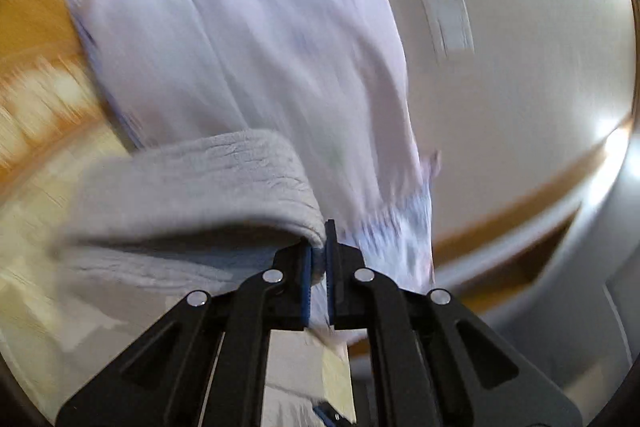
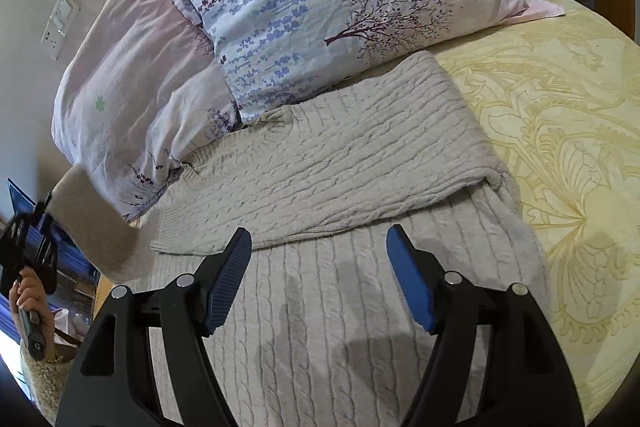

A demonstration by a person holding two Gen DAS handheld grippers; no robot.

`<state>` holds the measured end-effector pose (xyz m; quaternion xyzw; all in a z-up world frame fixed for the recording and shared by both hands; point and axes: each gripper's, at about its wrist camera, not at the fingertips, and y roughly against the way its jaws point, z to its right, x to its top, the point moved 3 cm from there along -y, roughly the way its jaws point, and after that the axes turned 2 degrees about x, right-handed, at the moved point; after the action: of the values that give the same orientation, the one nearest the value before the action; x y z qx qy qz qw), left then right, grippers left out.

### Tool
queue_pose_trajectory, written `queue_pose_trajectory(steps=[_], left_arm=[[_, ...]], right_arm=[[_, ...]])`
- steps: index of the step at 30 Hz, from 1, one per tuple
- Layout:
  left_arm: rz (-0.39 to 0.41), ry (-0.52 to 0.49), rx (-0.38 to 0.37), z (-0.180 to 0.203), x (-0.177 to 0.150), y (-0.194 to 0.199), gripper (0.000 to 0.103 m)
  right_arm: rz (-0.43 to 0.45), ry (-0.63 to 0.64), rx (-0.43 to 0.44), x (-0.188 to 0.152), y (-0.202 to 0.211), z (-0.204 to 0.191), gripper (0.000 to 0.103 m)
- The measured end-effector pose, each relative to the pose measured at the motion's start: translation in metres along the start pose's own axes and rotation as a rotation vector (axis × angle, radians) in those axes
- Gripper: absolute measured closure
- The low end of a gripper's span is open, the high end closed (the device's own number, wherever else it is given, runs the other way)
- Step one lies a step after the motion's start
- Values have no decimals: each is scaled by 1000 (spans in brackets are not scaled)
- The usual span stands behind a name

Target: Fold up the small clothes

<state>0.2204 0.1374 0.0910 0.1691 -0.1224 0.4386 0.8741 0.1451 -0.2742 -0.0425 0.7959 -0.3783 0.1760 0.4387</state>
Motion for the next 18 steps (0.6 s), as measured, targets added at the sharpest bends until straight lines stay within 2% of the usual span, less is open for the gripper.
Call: queue_pose_trajectory(steps=[3,5,7,10,13,15,18], left_arm=[[-115,-30,18,3,-46,-50,98],[-188,-45,75,-5,-75,-78,98],[-274,-58,173,-21,-108,-107,98],[-385,-69,262,-40,-134,-127,96],[-403,-112,253,-38,-135,-111,88],[-381,-144,241,-33,-126,-91,60],[-305,-211,284,-31,-104,-58,57]], right_arm=[[3,3,-5,-1,3,4,31],[1,8,-11,-2,4,6,31],[-3,14,-17,-3,4,8,31],[-19,38,-31,-3,3,7,31],[-28,114,-37,0,4,-7,31],[-36,200,-11,2,2,-28,31],[-54,368,48,-1,-7,-70,32]])
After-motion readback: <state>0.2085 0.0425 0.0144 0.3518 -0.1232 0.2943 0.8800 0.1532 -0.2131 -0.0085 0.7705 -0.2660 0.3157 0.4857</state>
